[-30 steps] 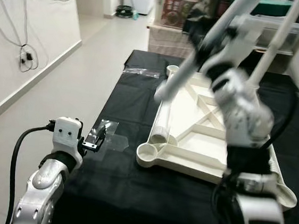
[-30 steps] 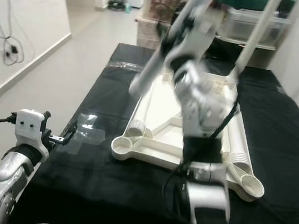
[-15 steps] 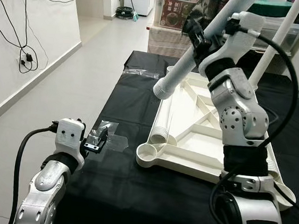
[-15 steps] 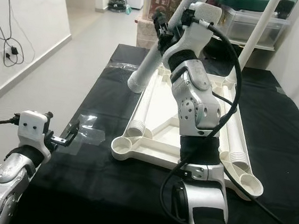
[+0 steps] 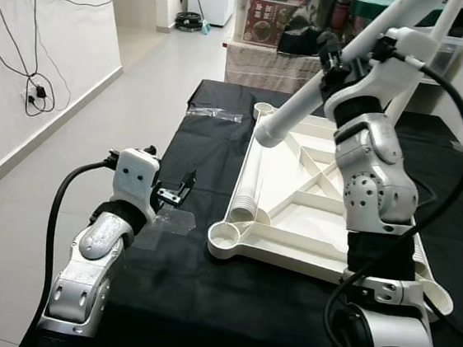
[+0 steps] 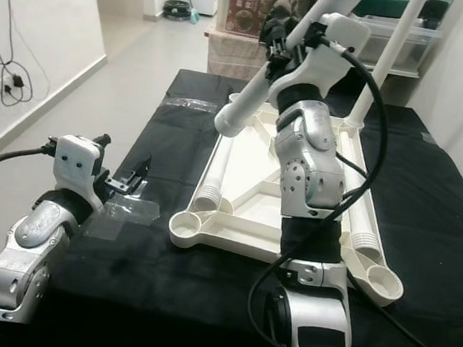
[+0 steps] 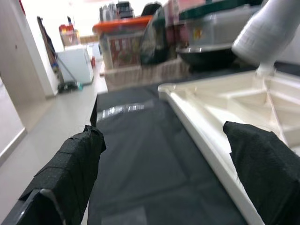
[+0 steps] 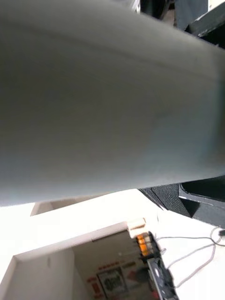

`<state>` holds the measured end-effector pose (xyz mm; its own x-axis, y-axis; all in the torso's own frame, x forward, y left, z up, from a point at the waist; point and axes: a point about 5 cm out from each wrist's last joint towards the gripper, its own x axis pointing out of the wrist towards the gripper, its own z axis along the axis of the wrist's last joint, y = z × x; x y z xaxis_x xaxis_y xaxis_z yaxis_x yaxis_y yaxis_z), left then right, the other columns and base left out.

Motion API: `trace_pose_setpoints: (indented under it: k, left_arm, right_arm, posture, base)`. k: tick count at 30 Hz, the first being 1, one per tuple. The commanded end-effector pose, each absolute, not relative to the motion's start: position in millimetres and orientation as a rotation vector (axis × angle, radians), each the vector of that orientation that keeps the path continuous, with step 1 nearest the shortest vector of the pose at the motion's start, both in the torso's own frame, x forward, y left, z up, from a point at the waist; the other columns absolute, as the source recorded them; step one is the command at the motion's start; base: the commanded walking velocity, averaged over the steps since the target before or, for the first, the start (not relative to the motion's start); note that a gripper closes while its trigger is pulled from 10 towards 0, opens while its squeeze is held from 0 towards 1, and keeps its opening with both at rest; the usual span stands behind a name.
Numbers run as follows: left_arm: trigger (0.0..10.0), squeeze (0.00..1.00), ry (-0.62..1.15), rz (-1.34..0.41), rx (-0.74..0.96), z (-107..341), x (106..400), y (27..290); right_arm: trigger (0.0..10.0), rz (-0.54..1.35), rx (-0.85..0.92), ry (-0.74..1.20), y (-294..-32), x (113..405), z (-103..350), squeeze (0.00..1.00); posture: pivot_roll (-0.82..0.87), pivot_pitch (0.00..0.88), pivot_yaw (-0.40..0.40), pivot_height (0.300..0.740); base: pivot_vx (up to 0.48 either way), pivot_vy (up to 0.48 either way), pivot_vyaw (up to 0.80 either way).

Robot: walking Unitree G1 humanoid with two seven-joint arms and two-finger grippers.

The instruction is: Building children table

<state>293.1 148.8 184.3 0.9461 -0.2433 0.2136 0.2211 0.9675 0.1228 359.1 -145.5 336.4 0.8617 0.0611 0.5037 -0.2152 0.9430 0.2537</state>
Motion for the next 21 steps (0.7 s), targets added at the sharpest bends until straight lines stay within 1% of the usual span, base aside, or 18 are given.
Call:
trace_pose_setpoints:
  k: [1,11,14,15,16,17,18,20,21]
  left_arm:
    - [10.0,0.00,-0.215,-0.228,0.130,179,291,155]
    - [10.0,0.00,-0.234,-0.217,0.151,187,295,160]
    - [10.0,0.00,-0.288,-0.236,0.198,219,308,154]
    - [10.0,0.00,-0.288,-0.236,0.198,219,308,154]
    - [10.0,0.00,-0.350,-0.273,0.217,244,315,147]
    - [10.0,0.00,-0.350,-0.273,0.217,244,315,147]
    - [10.0,0.00,-0.437,-0.315,0.240,279,322,139]
    - [10.0,0.00,-0.437,-0.315,0.240,279,322,139]
    - [10.0,0.00,-0.517,-0.360,0.246,313,324,133]
  right_arm:
    - [10.0,0.122,0.315,-0.517,-149,358,330,0.00]
    - [10.0,0.076,0.315,-0.513,-156,360,323,0.00]
    - [10.0,0.042,0.309,-0.514,-165,364,324,0.00]
    - [10.0,0.042,0.309,-0.514,-165,364,324,0.00]
    - [10.0,0.030,0.308,-0.515,-169,367,325,0.00]
    - [10.0,0.030,0.308,-0.515,-169,367,325,0.00]
    - [10.0,0.020,0.313,-0.516,-172,368,326,0.00]
    - [10.0,0.020,0.313,-0.516,-172,368,326,0.00]
    - [10.0,0.014,0.315,-0.519,-174,369,328,0.00]
  posture:
    - [0.05,0.000,-0.042,0.740]
    - [0.05,0.000,-0.054,0.740]
    - [0.07,0.000,-0.073,0.740]
    - [0.07,0.000,-0.073,0.740]
    - [0.09,0.000,-0.086,0.740]
    - [0.09,0.000,-0.086,0.740]
    - [0.09,0.000,-0.087,0.740]
    - [0.09,0.000,-0.087,0.740]
    - [0.10,0.000,-0.086,0.740]
  base:
    - [0.000,0.000,0.00]
    - [0.000,0.000,0.00]
    - [0.000,0.000,0.00]
    - [0.000,0.000,0.00]
    - [0.000,0.000,0.00]
    - [0.000,0.000,0.00]
    - [0.000,0.000,0.00]
    - [0.000,0.000,0.00]
    - [0.000,0.000,0.00]
